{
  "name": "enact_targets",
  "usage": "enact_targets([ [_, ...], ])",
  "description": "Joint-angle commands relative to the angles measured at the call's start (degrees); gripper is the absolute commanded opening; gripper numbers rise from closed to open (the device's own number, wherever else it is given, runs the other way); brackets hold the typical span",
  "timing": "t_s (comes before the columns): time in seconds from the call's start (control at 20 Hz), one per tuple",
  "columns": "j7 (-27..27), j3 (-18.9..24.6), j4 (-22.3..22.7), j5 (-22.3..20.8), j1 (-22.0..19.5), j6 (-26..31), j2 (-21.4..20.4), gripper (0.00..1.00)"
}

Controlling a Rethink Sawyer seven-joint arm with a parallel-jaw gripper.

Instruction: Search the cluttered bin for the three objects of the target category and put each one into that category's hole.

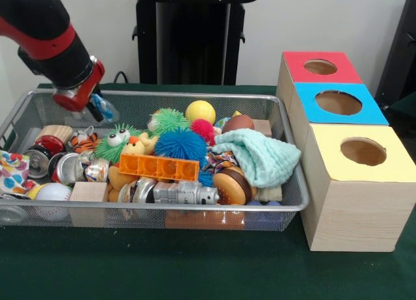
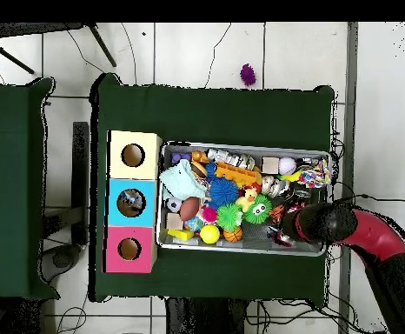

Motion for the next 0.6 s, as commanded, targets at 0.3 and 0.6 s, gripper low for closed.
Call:
enact_targets([
  [0.3, 12.6, 6.3, 11.2, 18.5, 6.2, 4.1, -13.2, 0.0],
  [0.6, 18.3, 8.5, 14.1, 28.0, 9.4, -8.0, -11.3, 0.0],
])
